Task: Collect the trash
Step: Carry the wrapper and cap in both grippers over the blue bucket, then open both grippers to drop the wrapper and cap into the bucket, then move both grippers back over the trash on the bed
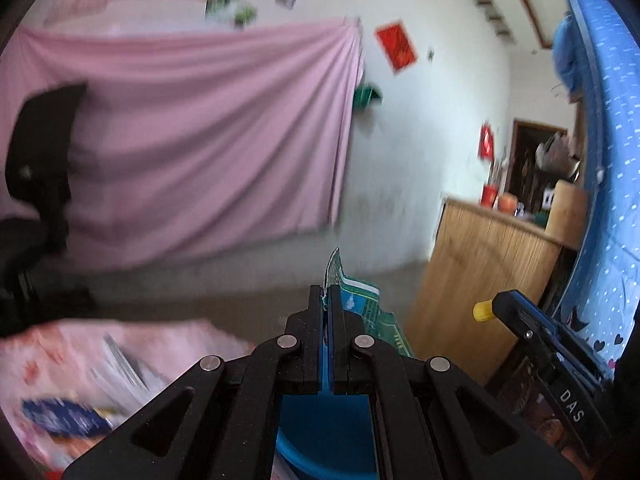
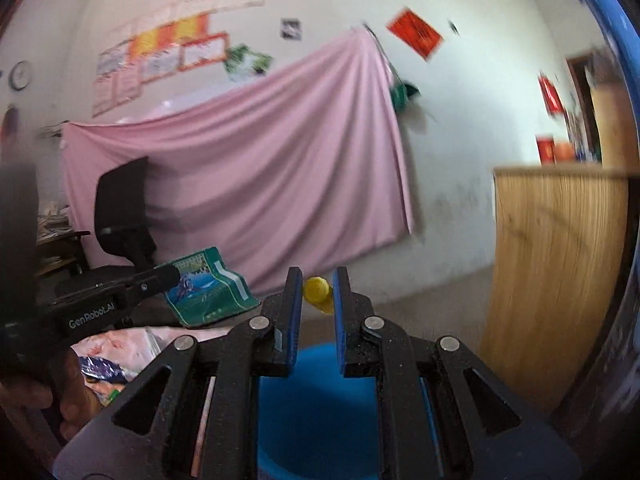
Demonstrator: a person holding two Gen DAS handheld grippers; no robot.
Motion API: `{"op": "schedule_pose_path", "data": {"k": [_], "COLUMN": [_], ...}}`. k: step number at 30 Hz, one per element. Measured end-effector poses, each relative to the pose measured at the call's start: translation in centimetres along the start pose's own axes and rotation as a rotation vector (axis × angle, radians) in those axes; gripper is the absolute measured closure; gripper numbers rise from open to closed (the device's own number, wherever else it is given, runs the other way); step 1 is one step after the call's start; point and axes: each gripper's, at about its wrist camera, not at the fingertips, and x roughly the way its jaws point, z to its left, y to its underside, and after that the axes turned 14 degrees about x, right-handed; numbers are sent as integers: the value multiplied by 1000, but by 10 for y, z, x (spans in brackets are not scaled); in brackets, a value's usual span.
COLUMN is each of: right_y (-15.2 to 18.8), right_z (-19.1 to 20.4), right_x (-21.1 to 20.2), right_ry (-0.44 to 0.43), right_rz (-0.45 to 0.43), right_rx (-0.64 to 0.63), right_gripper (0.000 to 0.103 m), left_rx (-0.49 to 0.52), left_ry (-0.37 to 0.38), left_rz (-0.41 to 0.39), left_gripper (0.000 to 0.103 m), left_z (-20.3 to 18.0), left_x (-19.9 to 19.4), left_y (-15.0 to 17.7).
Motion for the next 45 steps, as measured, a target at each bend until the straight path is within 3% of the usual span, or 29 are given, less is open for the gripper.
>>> {"op": "schedule_pose_path", "data": {"k": [6, 13, 17, 21, 29, 33, 34, 38, 39, 45], "right_y": [28, 41, 45, 41, 25, 13, 10, 0, -1, -4], "right_z": [-36, -45, -45, -42, -21, -1, 5, 29, 36, 73], "right_x": [23, 44, 51, 51, 33, 18, 14, -3, -7, -26], "right_ry": [44, 67, 71, 70, 49, 24, 17, -10, -26, -96], "right_rz": [126, 204, 232, 238, 194, 150, 138, 81, 72, 8], "right_rx": [84, 106, 115, 110, 81, 54, 48, 25, 21, -20], "right_gripper": [59, 59, 58, 57, 40, 31, 24, 0, 0, 0], "left_rx": [-123, -156, -167, -179, -171, -148, -145, -158, -165, -112], "left_ry": [60, 69, 76, 65, 4, -55, -70, -117, -141, -276], "left_rz": [202, 301, 333, 316, 232, 146, 123, 43, 16, -73], "left_gripper": [103, 101, 74, 73, 66, 50, 47, 14, 7, 2], "left_z": [7, 7, 13, 21, 41, 56, 59, 77, 84, 103], "left_x": [47, 71, 71, 62, 23, -13, -22, -58, -70, -124], "left_y": [6, 9, 16, 17, 22, 21, 21, 24, 25, 36]}}
